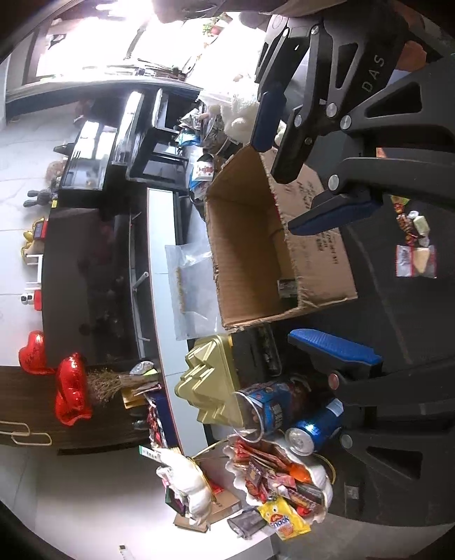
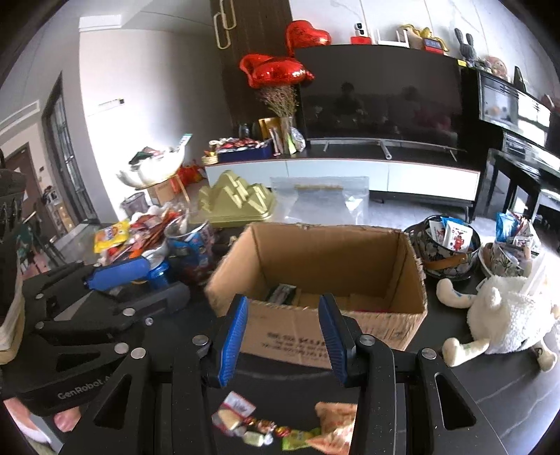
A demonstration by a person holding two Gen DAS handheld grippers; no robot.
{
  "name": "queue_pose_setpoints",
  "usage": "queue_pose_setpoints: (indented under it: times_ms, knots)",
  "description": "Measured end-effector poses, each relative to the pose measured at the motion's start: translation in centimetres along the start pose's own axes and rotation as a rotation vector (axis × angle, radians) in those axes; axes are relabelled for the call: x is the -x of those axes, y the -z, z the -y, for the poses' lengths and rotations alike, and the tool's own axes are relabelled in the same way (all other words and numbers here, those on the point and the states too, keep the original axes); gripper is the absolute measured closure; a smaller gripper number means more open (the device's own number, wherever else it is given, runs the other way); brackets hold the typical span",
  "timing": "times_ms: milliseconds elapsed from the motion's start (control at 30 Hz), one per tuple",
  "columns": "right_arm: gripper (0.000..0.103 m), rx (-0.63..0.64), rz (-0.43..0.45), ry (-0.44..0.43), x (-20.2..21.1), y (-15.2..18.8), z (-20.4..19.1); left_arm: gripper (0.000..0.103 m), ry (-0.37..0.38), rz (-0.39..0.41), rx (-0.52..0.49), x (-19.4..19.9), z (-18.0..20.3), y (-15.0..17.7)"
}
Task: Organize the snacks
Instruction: 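Move both open tools back toward the remaining snacks on the table, then grasp the cheese-wedge packet with the left tool while the right tool grasps the red-gold candy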
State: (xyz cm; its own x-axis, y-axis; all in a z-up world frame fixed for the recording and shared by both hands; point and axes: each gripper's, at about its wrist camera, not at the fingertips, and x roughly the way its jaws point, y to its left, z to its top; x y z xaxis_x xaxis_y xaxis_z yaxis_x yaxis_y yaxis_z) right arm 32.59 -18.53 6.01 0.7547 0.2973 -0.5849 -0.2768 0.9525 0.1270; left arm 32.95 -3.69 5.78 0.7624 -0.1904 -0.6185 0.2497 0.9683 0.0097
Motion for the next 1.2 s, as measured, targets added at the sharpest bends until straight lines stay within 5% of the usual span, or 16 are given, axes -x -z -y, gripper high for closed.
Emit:
queue_pose_setpoints:
  times_ms: [633, 1200]
  knots:
    - [0.06, 0.04, -0.032, -0.002, 2.2, 5.7, -3.1, 0.047, -0.044, -0.018, 0.023, 3.9, -0.9, 6.7]
    - [0.06, 0.094, -0.156, -0.022, 0.4, 11.6, -3.1, 0.047, 0.012, -0.146, 0.015, 1.4, 0.3, 12.8]
